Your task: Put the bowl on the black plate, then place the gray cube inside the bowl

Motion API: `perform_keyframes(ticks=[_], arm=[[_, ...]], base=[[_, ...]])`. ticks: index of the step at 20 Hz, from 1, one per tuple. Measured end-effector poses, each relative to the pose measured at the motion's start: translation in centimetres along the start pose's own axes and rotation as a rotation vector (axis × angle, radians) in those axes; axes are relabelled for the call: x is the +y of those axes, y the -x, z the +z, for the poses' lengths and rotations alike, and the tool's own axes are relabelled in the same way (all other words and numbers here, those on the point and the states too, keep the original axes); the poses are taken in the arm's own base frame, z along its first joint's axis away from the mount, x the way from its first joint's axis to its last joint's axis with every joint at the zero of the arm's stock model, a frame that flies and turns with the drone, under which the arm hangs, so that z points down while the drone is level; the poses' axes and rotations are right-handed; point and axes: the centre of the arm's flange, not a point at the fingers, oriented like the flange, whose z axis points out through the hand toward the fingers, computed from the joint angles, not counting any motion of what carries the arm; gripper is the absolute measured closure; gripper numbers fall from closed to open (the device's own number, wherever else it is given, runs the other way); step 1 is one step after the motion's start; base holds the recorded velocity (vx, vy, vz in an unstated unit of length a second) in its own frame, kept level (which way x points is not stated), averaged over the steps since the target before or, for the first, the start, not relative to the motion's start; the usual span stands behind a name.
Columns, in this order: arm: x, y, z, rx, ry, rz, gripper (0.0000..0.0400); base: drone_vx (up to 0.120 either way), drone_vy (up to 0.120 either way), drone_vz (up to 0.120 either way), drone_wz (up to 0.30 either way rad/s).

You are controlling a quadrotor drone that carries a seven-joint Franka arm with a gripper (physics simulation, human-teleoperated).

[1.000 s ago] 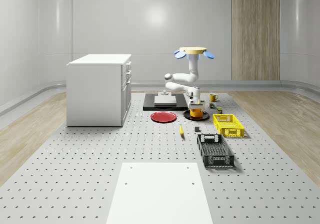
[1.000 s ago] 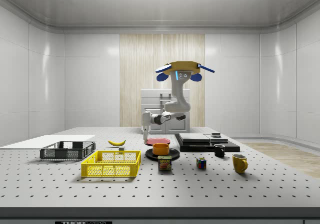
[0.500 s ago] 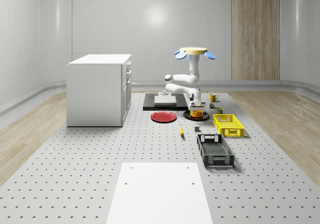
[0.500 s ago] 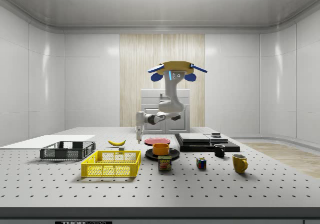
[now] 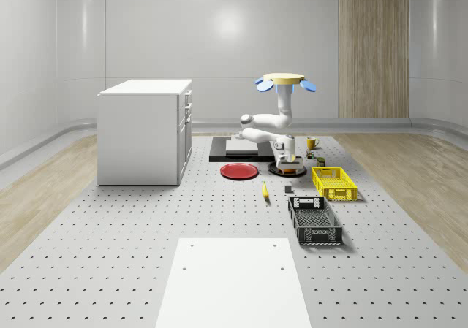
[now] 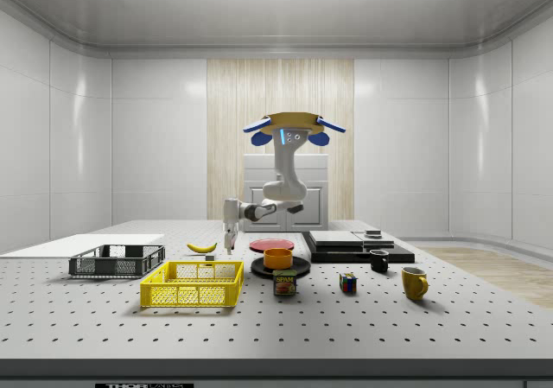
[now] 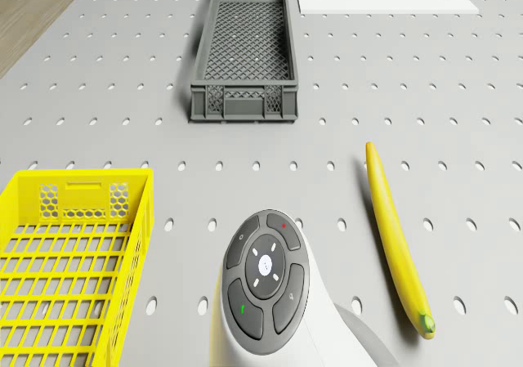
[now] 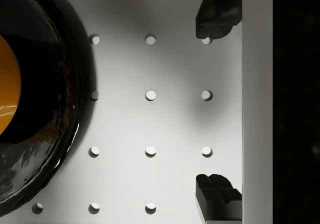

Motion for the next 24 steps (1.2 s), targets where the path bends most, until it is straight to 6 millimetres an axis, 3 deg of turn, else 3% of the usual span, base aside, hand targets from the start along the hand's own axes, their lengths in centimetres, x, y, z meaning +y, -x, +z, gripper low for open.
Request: perform_keyframes(ticks=[11, 19, 24], arm=[[0.0, 0.0, 0.0, 0.0, 0.0, 0.0, 0.0], [0.0, 0.0, 0.0, 0.0, 0.0, 0.0, 0.0], [0.0, 0.0, 0.79, 0.0, 0.0, 0.0, 0.0]], base=[[0.12, -0.044, 0.0, 0.0], [0.12, 0.0, 0.0, 0.0], [0.008, 0.0, 0.0, 0.0]])
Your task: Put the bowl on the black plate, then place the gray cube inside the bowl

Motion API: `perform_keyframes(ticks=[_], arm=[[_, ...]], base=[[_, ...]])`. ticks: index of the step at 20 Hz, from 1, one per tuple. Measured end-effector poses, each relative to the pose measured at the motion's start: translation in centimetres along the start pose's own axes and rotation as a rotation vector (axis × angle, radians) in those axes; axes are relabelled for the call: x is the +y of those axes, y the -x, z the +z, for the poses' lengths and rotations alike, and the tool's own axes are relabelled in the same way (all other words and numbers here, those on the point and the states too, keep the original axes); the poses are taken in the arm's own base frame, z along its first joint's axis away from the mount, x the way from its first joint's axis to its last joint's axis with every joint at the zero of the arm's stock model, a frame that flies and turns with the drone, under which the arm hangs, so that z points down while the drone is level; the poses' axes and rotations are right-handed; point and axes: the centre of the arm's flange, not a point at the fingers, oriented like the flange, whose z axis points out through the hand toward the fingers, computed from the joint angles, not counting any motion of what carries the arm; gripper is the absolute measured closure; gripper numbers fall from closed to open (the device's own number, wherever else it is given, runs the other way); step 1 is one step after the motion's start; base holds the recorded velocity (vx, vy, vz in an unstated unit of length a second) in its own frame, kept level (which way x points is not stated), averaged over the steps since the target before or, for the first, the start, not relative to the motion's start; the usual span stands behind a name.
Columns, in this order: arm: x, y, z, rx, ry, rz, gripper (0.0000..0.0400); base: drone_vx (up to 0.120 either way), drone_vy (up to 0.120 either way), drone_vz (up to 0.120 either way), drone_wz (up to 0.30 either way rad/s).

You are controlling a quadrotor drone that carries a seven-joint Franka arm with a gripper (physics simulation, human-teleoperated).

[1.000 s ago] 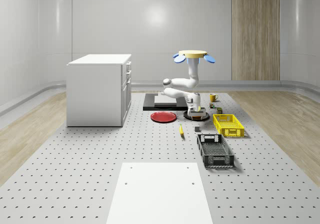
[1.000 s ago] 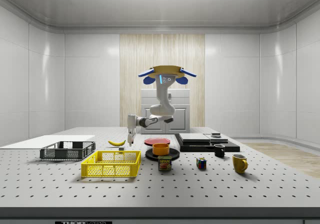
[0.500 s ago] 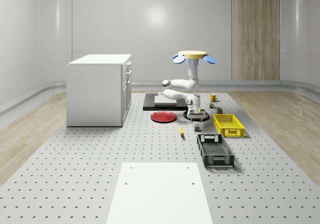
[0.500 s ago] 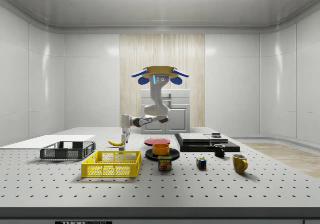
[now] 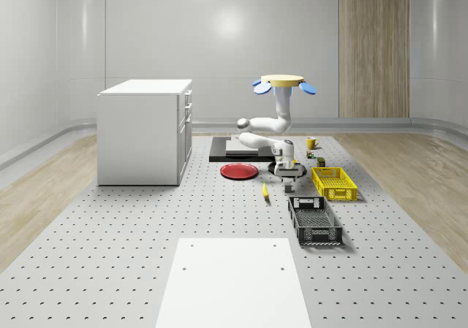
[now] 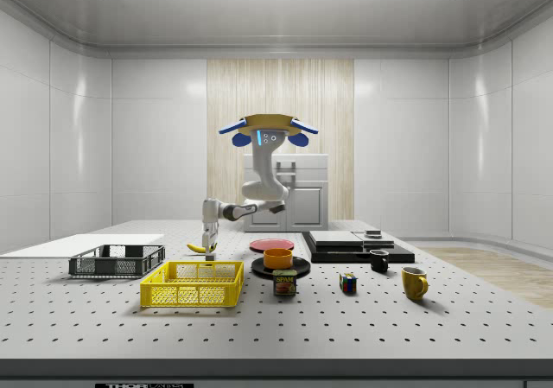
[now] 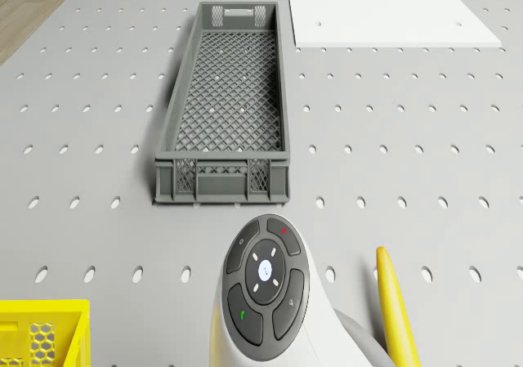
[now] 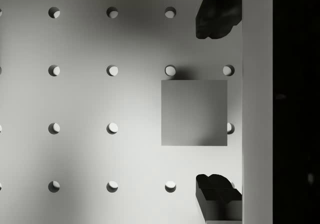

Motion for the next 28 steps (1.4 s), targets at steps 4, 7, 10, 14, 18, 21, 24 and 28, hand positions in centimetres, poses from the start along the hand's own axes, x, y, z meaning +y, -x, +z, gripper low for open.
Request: perform_keyframes(ticks=[4, 7, 10, 14, 18, 21, 24, 28], arm=[[0.0, 0.0, 1.6, 0.0, 0.0, 0.0, 0.0], [0.0, 0.0, 2.6, 0.0, 0.0, 0.0, 0.0], [0.3, -0.3, 3.1, 0.0, 0.0, 0.0, 0.0], [0.4, -0.5, 3.5, 0.0, 0.0, 0.0, 0.0], [0.5, -0.5, 3.7, 0.0, 0.0, 0.0, 0.0], [0.5, -0.5, 3.9, 0.0, 0.0, 0.0, 0.0], [0.6, -0.6, 4.1, 0.0, 0.0, 0.0, 0.0012], [0.6, -0.6, 4.2, 0.0, 0.0, 0.0, 0.0099]], base=[[0.0, 0.0, 0.0, 0.0], [0.0, 0.0, 0.0, 0.0], [0.0, 0.0, 0.0, 0.0], [0.0, 0.0, 0.0, 0.0], [0.0, 0.0, 0.0, 0.0], [0.0, 0.0, 0.0, 0.0], [0.0, 0.0, 0.0, 0.0], [0.0, 0.0, 0.0, 0.0]])
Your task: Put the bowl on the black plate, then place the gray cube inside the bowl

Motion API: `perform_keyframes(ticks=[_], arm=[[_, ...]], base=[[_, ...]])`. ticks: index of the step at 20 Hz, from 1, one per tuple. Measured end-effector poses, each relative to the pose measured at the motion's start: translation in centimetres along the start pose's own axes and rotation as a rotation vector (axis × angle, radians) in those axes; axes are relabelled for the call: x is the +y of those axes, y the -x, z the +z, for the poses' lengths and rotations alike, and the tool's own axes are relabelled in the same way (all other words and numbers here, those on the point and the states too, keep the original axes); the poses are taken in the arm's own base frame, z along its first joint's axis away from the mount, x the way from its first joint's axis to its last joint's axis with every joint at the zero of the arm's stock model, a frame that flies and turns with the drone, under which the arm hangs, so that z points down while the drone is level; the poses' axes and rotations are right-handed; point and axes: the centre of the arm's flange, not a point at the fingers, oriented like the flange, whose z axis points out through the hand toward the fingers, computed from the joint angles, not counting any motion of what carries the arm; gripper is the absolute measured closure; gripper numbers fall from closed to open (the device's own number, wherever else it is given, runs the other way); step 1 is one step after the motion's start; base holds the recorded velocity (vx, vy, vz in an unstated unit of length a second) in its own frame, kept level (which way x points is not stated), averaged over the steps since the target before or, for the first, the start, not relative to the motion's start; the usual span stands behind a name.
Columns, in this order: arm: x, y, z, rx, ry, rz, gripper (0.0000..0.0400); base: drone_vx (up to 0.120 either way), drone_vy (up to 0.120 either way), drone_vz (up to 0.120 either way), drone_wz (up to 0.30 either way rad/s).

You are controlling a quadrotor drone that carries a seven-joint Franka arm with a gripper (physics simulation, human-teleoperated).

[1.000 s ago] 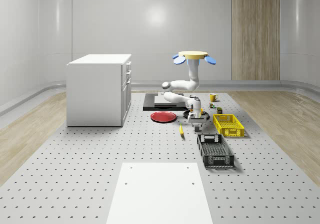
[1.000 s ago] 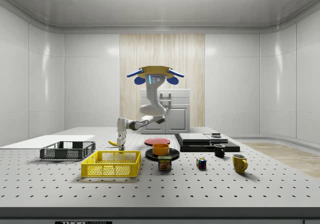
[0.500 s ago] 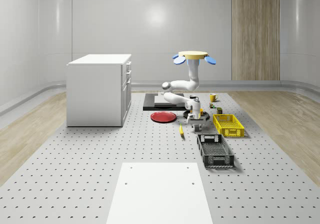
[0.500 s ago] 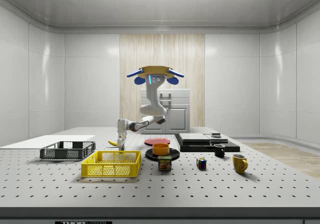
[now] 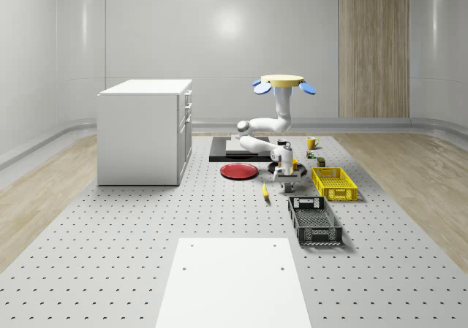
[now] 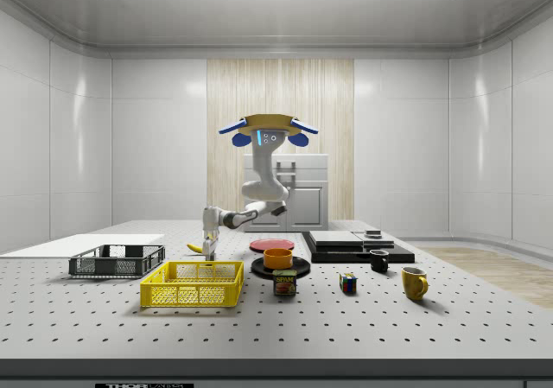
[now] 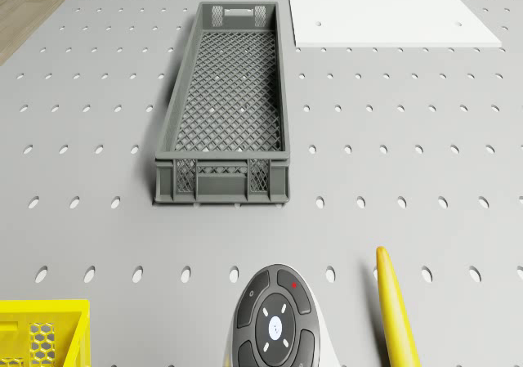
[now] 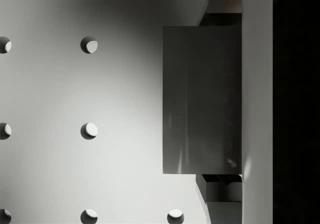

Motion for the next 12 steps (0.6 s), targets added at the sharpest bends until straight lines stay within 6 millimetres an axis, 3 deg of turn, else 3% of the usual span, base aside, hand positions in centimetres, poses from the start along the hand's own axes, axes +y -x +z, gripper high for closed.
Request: perform_keyframes(ticks=[5, 12], arm=[[0.0, 0.0, 0.04, 0.0, 0.0, 0.0, 0.0135], [0.0, 0.0, 0.06, 0.0, 0.0, 0.0, 0.0147]], base=[[0.0, 0.0, 0.0, 0.0], [0.0, 0.0, 0.0, 0.0]])
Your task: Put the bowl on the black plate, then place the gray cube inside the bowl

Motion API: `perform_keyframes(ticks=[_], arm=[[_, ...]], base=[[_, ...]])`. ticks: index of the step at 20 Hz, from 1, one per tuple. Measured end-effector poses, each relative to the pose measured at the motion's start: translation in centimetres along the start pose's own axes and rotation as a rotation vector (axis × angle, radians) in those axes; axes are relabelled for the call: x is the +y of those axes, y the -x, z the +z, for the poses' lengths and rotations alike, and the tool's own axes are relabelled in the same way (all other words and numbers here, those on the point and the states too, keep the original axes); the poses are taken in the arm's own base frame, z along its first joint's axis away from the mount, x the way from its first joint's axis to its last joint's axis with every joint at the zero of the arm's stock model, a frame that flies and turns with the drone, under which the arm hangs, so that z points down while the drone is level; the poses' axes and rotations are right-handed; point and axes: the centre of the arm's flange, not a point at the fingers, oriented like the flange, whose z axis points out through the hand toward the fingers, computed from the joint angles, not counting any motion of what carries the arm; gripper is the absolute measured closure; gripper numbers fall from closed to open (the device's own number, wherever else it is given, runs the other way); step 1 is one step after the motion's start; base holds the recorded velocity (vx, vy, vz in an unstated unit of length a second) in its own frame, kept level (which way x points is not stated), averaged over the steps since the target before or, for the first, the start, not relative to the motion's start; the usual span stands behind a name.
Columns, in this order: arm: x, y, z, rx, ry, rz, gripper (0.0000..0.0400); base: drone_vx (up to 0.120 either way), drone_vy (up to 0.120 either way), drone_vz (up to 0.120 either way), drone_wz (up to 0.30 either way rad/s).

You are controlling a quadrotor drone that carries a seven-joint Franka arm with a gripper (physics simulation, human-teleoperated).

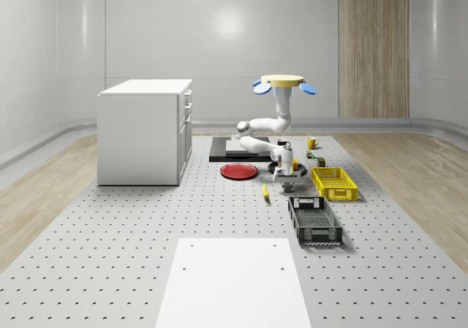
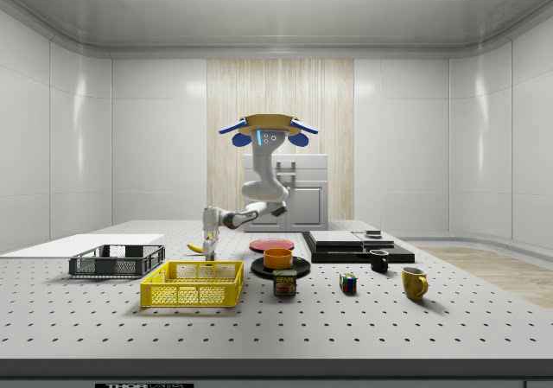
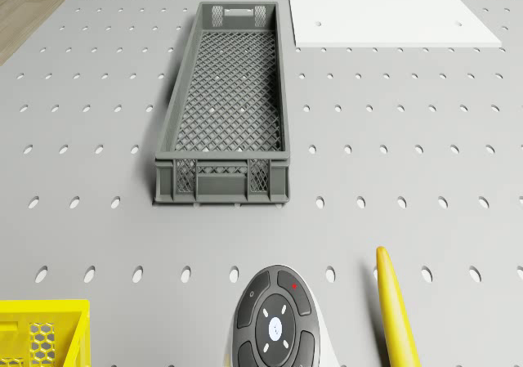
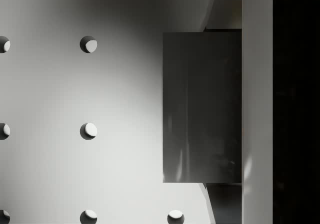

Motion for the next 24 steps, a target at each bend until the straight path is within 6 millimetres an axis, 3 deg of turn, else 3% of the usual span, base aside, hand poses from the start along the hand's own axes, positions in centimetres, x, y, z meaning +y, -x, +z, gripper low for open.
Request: perform_keyframes(ticks=[6, 12, 17, 24], arm=[[0.0, 0.0, -0.3, 0.0, 0.0, 0.0, 0.0149], [0.0, 0.0, -2.5, 0.0, 0.0, 0.0, 0.015], [0.0, 0.0, -4.2, 0.0, 0.0, -0.001, 0.015], [0.0, 0.0, -5.2, 0.0, 0.0, -0.001, 0.015]], base=[[0.0, 0.0, 0.0, 0.0], [0.0, 0.0, 0.0, 0.0], [0.0, 0.0, 0.12, 0.0], [0.0, 0.0, 0.12, 0.0]])
